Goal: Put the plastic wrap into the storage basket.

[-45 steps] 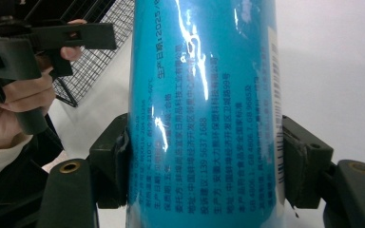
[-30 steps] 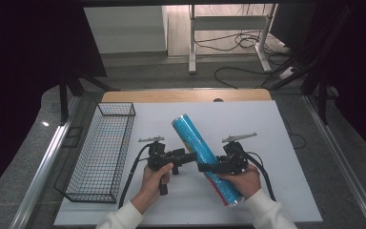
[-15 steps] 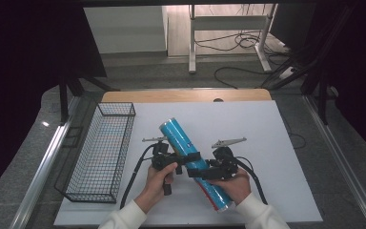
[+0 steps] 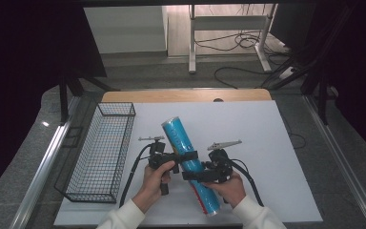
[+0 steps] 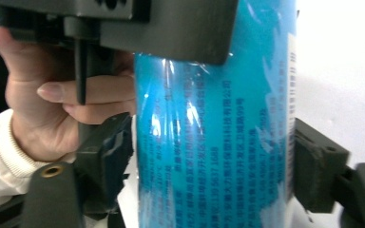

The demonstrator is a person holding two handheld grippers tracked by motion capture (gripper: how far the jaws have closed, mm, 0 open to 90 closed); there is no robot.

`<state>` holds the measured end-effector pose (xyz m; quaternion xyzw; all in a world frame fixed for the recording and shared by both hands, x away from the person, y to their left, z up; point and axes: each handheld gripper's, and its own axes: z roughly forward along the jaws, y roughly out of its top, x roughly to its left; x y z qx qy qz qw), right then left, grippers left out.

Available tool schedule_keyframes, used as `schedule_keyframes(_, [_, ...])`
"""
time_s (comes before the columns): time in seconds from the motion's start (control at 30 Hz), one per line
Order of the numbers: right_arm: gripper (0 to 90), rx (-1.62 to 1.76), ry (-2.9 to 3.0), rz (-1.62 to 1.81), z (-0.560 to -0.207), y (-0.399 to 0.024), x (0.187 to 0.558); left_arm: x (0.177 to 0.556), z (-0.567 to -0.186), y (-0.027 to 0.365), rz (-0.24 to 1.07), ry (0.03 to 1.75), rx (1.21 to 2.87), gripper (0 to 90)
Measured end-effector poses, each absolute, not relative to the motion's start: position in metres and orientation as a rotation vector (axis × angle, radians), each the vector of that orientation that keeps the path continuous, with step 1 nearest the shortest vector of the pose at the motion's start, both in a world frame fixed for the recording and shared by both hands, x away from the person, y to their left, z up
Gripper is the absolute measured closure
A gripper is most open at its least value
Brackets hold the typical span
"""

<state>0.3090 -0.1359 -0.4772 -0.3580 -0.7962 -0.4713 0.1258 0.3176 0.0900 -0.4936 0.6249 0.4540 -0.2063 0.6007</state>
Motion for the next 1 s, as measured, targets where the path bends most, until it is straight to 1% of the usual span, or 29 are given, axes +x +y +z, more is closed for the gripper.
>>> schedule_keyframes(0.17, [17.6,-1.03,-2.247,-1.408,-0.472,-0.139,0.309,0.315,-0.489,0.094,-0.475,1.026,1.447,31.7])
schedule_keyframes(0.33, [17.1,-1.016,-2.199,-1.47,-0.464,-0.146,0.309,0.316,-0.484,0.102,-0.488,1.023,1.413,31.8])
schedule_keyframes(0.6, [16.3,-1.06,-2.195,-1.623,-0.444,-0.187,0.313,0.316,-0.477,0.123,-0.453,1.036,1.381,31.9])
schedule_keyframes(0.83, [14.8,-1.142,-2.292,-1.59,-0.451,-0.22,0.318,0.315,-0.472,0.134,-0.441,1.041,1.37,32.0])
schedule_keyframes(1.0, [14.8,-1.201,-2.288,-1.576,-0.457,-0.234,0.322,0.314,-0.463,0.139,-0.426,1.024,1.376,32.0])
